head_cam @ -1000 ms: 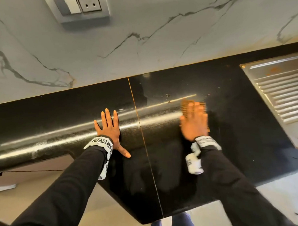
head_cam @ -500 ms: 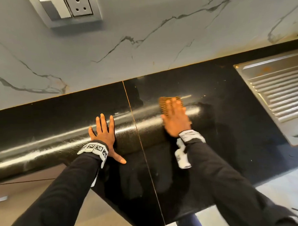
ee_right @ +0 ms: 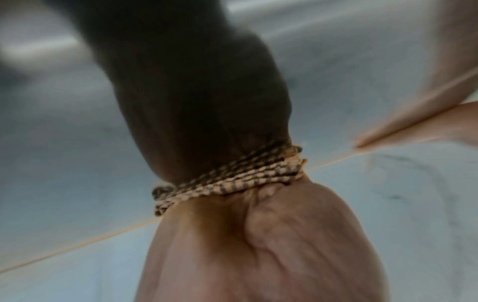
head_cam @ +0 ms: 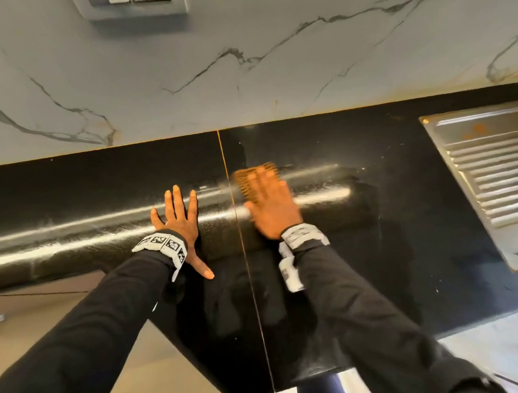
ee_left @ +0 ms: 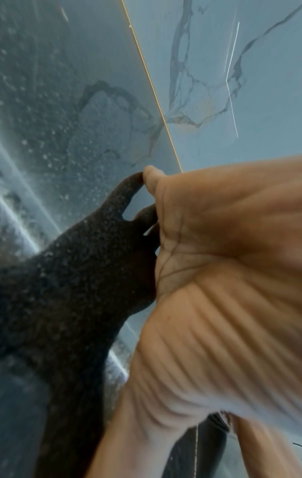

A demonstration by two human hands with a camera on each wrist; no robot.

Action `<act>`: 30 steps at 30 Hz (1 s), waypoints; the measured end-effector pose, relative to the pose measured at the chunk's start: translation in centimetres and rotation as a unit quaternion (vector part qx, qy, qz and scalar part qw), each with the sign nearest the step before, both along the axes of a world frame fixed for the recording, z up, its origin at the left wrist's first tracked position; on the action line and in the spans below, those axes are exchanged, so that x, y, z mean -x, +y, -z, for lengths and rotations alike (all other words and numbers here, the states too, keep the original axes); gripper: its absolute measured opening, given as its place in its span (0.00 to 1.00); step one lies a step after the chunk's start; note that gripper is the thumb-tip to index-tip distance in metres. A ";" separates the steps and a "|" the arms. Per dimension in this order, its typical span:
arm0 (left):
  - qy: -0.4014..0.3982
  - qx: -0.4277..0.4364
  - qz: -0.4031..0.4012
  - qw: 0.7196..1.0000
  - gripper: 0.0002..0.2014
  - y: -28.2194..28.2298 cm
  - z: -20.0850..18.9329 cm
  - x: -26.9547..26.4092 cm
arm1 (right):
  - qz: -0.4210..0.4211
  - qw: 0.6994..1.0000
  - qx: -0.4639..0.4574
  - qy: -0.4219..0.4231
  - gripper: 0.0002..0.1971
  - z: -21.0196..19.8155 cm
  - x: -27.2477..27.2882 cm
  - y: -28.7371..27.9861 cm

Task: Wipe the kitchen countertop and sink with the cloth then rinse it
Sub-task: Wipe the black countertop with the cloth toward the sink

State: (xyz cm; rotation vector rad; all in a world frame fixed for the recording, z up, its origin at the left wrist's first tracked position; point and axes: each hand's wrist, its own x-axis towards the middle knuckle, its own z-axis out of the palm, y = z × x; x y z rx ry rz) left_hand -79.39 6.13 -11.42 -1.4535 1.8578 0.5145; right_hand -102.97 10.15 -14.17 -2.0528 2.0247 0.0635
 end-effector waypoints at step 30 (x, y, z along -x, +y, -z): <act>-0.025 -0.001 -0.063 0.998 1.02 -5.8 -0.1 1.6 | -0.053 0.995 -0.077 -0.020 0.41 0.3 -5.4 -6.1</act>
